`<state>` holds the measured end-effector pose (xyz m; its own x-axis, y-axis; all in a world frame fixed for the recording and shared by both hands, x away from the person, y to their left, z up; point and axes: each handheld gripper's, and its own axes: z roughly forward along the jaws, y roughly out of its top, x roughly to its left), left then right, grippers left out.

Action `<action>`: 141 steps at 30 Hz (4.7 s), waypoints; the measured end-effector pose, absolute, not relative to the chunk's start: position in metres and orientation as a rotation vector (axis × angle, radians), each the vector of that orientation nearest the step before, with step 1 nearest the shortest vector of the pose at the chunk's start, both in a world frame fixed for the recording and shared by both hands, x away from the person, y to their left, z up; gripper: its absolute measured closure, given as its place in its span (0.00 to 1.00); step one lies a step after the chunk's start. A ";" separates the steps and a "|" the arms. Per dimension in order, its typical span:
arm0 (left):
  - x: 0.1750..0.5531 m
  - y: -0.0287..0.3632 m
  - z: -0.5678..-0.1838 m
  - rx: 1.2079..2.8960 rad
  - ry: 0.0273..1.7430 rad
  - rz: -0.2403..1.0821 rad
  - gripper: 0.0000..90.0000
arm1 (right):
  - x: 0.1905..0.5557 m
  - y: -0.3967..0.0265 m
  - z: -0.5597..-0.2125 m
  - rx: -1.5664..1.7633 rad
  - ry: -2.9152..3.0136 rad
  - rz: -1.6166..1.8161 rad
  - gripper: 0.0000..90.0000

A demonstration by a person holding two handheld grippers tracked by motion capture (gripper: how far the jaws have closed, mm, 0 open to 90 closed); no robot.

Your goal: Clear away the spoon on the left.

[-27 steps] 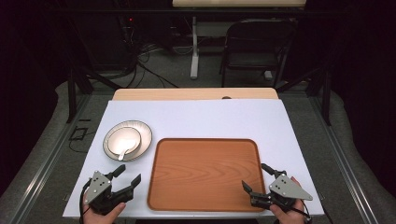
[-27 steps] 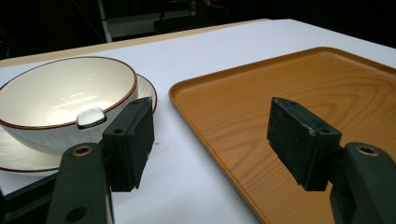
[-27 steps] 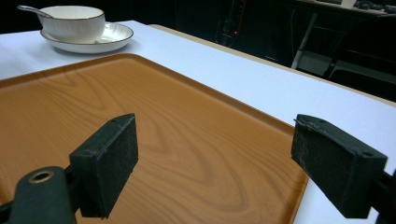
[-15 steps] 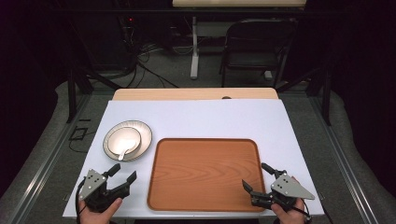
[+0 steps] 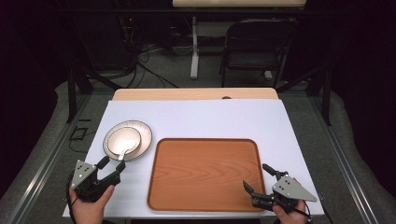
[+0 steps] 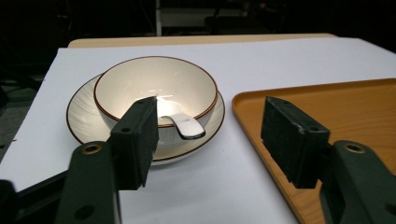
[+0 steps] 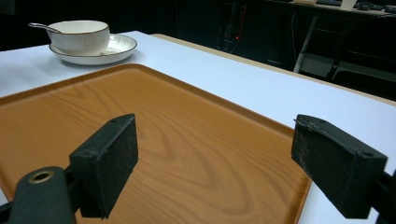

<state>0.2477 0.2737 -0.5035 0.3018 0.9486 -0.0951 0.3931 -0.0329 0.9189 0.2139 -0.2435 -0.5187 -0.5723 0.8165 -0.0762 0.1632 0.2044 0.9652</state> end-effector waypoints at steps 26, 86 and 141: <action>0.274 0.264 -0.510 1.746 1.386 0.715 1.00 | 0.214 -0.243 -0.518 0.902 1.893 1.399 0.16; 0.334 0.328 -0.516 1.388 1.673 0.588 0.64 | 0.213 -0.243 -0.518 0.904 1.902 1.400 0.16; 0.360 0.322 -0.520 1.342 1.567 0.628 0.83 | 0.214 -0.243 -0.519 0.898 1.915 1.408 0.16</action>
<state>0.3597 0.3224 -0.5203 0.0485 0.9449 -0.3238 0.4597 0.2667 0.8471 0.2137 -0.2429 -0.5189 -0.5967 0.7995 -0.0687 0.1731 0.2118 0.9619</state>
